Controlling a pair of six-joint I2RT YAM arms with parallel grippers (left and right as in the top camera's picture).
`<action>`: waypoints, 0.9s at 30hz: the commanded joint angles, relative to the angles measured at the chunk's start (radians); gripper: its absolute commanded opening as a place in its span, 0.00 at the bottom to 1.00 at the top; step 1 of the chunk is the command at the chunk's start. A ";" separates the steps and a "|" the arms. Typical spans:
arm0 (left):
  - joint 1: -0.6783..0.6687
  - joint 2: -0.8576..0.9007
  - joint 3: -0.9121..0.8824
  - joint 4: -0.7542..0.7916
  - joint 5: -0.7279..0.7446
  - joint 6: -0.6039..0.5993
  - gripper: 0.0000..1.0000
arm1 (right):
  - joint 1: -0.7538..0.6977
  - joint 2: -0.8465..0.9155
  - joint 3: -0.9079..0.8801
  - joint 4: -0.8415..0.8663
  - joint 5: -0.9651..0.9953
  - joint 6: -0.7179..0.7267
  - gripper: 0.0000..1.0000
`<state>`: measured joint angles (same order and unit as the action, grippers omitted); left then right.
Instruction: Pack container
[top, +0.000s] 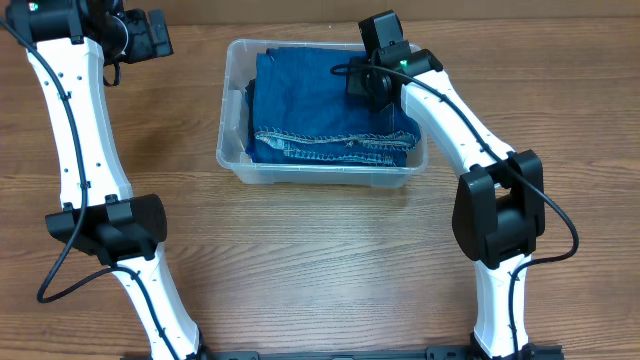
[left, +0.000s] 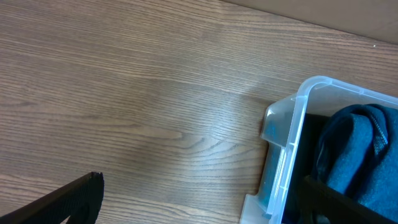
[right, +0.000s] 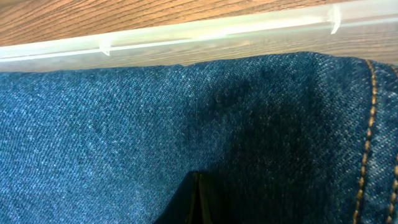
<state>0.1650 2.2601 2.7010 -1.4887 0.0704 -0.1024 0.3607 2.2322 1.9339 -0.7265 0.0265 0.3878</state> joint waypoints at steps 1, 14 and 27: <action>-0.003 -0.003 0.003 0.004 0.004 -0.010 1.00 | 0.003 -0.047 0.029 -0.010 0.006 -0.011 0.04; -0.003 -0.003 0.003 0.004 0.004 -0.010 1.00 | -0.065 -0.543 0.078 -0.421 0.085 -0.044 1.00; -0.003 -0.003 0.003 0.004 0.004 -0.010 1.00 | -0.118 -0.774 0.078 -0.567 0.095 -0.142 1.00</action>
<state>0.1654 2.2601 2.7010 -1.4883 0.0704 -0.1024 0.2668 1.5684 1.9945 -1.2873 0.1070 0.3084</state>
